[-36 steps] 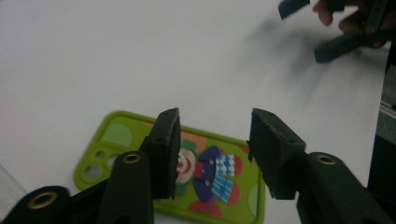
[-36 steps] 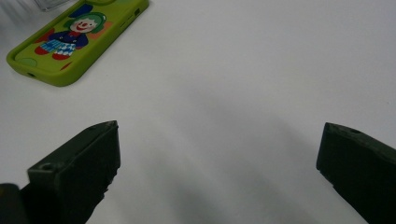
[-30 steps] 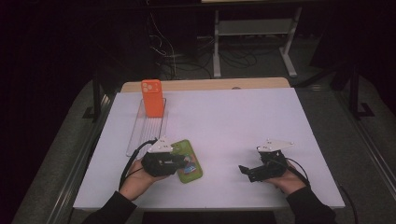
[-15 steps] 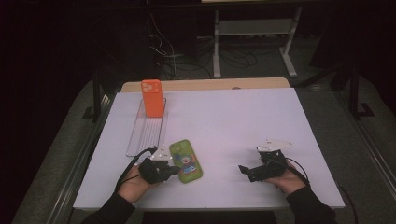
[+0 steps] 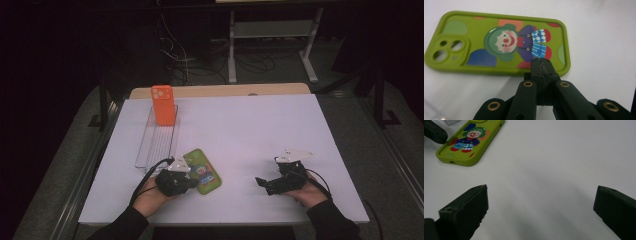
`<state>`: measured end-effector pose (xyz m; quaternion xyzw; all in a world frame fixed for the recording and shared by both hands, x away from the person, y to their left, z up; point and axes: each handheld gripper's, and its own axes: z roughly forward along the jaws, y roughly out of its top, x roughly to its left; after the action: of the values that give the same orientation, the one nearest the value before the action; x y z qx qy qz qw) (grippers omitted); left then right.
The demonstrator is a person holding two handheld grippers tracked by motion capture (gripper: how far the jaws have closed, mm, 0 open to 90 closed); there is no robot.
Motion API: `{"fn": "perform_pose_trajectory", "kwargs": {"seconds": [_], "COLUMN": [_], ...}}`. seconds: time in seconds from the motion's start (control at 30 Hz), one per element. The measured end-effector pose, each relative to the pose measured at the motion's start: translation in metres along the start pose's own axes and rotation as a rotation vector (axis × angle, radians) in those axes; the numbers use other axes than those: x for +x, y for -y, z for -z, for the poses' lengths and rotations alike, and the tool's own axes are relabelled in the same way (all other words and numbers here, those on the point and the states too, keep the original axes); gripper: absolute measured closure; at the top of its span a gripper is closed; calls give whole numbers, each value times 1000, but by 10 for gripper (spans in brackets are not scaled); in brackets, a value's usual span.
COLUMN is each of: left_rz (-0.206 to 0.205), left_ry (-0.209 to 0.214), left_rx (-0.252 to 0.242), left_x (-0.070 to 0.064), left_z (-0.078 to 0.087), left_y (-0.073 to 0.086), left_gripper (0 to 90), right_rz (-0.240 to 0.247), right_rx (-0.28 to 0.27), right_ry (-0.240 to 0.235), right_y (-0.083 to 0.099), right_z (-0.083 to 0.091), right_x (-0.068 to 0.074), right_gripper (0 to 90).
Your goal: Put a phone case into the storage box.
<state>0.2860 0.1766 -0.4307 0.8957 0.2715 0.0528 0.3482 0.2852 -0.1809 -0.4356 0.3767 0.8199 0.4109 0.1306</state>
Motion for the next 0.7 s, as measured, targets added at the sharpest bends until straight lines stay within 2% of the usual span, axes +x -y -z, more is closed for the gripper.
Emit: {"fn": "perform_pose_trajectory", "kwargs": {"seconds": [0.17, 0.23, 0.3, 0.4, 0.43, 0.5, 0.53, 0.57, 0.6, 0.7], "left_rz": [12, -1, -10, 26, 6, -2, -12, -4, -14, 14], "left_ry": [16, 22, 22, 25, 31, 22, 27, 32, 37, 58], "left_rx": [-20, 0, -2, -15, -8, -7, -3, -18, -8, -51], "left_x": [-3, -4, -5, -7, -5, -6, -6, -7, -7, -7], "left_z": [-9, -11, -14, -22, -24, -27, -28, -28, -26, -21], "left_y": [-10, -14, -17, -21, -23, -27, -29, -30, -30, -32], "left_gripper": [893, 894, 894, 894, 894, 894, 893, 893, 893, 888], "right_rz": [1, 0, 1, 2, 2, -1, -1, -1, 1, -3], "right_rx": [-1, -1, 0, 0, 1, 3, 1, -2, -4, -4], "right_ry": [0, -2, -4, -3, -1, -2, -1, -1, -2, -2], "right_y": [0, 0, 0, 0, 0, 0, 0, 0, 0, 1], "right_z": [0, 0, 0, 0, 1, 1, 1, 1, 1, 2], "right_x": [0, 0, 0, 0, 0, -1, -1, 0, -1, -1], "right_gripper": [0, 0, 0, 0, 0, 0, 0, 0, 0, 0]}}
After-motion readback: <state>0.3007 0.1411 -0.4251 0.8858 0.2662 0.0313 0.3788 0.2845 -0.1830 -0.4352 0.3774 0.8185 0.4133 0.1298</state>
